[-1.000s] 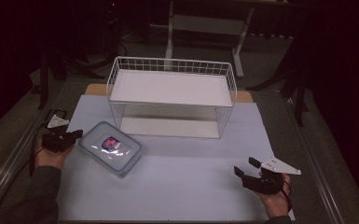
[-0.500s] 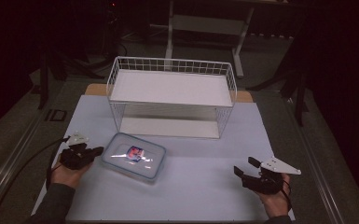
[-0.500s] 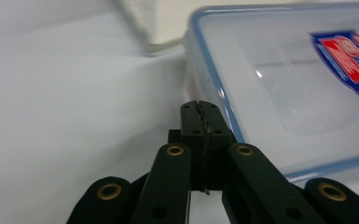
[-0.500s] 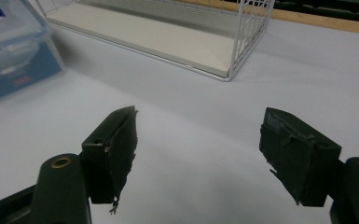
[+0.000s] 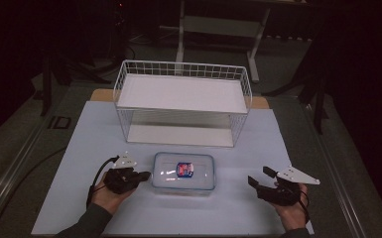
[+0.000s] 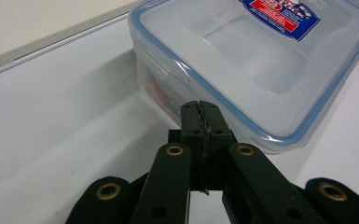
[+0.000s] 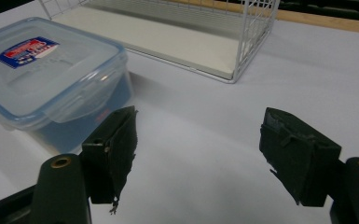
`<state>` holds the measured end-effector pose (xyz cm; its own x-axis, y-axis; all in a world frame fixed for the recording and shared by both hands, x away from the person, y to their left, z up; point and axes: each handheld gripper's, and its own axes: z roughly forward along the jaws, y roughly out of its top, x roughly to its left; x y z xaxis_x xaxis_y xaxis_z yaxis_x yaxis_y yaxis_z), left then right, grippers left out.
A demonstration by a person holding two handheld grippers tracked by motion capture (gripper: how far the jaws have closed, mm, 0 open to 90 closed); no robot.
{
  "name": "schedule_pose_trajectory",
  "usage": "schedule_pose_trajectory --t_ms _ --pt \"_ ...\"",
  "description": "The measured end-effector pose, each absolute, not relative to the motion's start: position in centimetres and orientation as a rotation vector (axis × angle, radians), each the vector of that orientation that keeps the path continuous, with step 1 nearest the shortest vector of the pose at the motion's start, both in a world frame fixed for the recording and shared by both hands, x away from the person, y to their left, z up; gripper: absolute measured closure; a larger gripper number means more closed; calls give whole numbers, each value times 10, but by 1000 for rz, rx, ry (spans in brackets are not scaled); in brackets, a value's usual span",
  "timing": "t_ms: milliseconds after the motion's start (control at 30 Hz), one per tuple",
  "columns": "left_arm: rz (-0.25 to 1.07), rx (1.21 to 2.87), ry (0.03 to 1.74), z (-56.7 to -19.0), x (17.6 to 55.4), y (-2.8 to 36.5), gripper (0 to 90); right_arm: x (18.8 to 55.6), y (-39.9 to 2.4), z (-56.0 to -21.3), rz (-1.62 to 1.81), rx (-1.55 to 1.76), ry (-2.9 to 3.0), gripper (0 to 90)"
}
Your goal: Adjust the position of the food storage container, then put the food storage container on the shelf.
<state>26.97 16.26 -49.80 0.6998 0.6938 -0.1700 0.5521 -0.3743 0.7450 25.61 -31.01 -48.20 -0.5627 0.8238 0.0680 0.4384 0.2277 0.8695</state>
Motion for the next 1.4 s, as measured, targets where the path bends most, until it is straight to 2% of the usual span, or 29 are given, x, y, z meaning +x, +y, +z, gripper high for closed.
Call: schedule_pose_trajectory --t_ms 400,500,667,867,967,1033,1200,1400 --pt "214 2051 938 -500 265 160 891 259 -304 -482 1282 1149 2135 272" --pt "239 2026 930 -496 261 164 827 258 -301 -480 1278 1134 2147 321" --pt "257 1939 929 -486 258 174 660 255 -294 -477 1309 1135 2159 363" --pt "194 1893 939 -483 263 172 562 262 -268 -468 1366 1136 2224 421" --pt "157 1871 960 -483 269 168 504 267 -249 -465 1366 1127 2275 368" --pt "147 1861 973 -484 273 163 474 272 -235 -465 1337 1134 2306 279" --pt "132 1879 1000 -491 281 152 358 286 -216 -472 1321 1172 2391 213" --pt "81 1873 1038 -500 289 147 314 300 -208 -488 1347 1274 2457 129"
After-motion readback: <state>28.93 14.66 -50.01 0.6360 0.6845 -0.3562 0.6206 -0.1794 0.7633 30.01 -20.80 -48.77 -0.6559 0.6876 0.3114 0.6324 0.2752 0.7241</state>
